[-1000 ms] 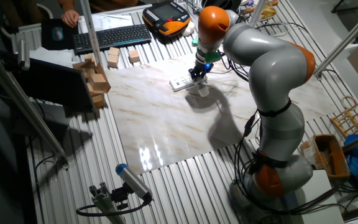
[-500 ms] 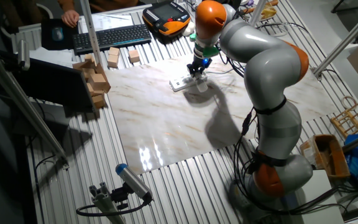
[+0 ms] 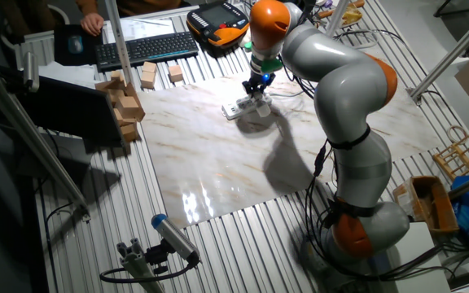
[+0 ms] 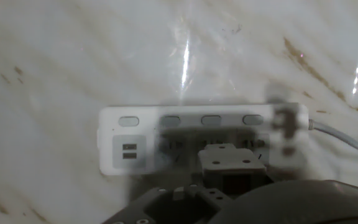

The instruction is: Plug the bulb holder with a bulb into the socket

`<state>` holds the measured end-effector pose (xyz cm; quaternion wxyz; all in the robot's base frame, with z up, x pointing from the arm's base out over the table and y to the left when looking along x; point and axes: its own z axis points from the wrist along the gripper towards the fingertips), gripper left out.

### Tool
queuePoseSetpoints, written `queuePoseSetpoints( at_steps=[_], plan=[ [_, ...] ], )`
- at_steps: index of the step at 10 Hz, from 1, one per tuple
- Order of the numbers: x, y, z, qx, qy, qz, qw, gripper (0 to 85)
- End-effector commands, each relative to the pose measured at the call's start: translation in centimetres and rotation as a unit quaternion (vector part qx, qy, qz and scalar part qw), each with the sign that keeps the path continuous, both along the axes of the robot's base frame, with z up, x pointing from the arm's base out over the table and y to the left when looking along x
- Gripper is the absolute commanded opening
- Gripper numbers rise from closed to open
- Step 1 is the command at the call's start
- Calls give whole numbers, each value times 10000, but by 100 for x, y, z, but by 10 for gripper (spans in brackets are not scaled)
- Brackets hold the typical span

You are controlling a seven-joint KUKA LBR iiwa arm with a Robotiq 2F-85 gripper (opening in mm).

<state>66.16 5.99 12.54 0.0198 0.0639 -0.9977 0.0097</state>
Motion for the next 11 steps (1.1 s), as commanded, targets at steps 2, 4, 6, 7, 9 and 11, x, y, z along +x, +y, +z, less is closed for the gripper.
queuePoseSetpoints(
  at_steps=[2,4,6,7,9,11],
  plan=[
    [0,28,-62,-54,-27,-71,10000,0],
    [15,25,-115,-86,-21,-109,9999,0],
    [2,30,-137,-72,17,-110,9999,0],
    [-17,41,-130,-80,47,-127,9999,0],
    [-40,50,-156,-77,37,-226,9997,0],
    [-57,67,-178,-94,35,-272,9996,0]
  ],
)
